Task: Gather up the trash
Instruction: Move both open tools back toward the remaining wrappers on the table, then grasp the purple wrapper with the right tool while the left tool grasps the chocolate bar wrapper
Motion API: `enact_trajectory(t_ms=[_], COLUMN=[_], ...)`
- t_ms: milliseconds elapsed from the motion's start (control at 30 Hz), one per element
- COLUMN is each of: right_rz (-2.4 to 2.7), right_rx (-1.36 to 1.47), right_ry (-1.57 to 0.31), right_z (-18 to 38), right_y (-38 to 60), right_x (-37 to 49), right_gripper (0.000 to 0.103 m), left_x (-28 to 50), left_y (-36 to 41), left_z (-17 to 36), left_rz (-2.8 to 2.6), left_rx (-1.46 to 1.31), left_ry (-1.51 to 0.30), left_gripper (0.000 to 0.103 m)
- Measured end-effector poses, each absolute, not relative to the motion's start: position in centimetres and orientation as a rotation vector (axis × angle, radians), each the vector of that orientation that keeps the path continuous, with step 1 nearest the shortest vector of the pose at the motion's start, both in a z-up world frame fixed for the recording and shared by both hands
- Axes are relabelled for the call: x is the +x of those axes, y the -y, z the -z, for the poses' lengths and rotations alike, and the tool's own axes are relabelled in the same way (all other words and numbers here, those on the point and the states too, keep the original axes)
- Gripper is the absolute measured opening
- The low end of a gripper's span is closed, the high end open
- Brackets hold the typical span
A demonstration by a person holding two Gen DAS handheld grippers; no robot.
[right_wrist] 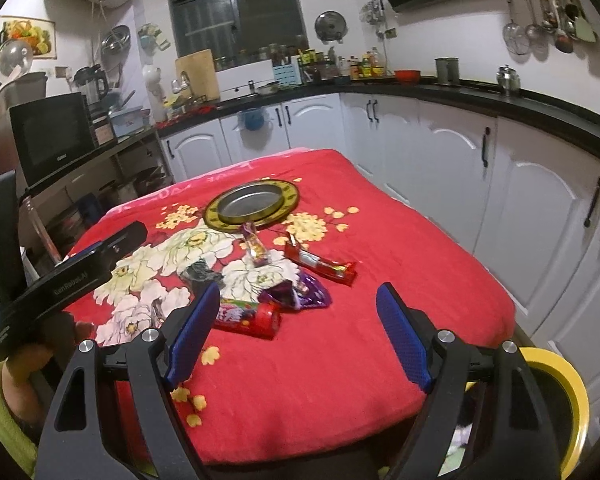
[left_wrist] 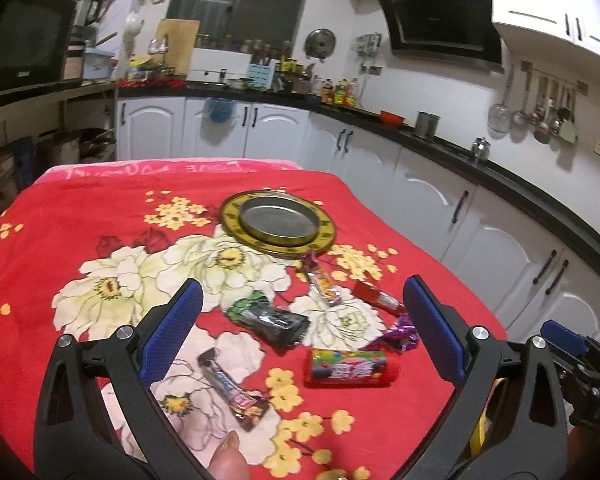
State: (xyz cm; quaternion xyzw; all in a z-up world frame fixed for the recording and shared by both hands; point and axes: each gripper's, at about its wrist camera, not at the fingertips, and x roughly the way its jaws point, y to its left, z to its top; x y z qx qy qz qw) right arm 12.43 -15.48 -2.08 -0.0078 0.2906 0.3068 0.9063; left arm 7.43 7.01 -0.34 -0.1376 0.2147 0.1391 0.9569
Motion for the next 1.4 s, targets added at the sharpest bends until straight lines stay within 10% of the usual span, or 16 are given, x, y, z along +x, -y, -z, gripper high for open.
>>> enact_trajectory(t_ms=[767,1400], right_rz=[-0.647,-0.673], right_rx=[-0.09,0.025], right_ry=[-0.856,-0.946], right_z=[9.3,11.6], right_y=[8.3,8.7], right_x=[22.1,24.2], right_gripper=[0.078,0.054], left_x=[8.8,8.9], left_y=[-12.2,-11.9], left_z=[7.3,9.7], left_rz=[-0.426,-0.394], left_rx=[-0.436,-0.494], left_ry=[-0.685,-0.763], left_gripper=[0.09,0.027])
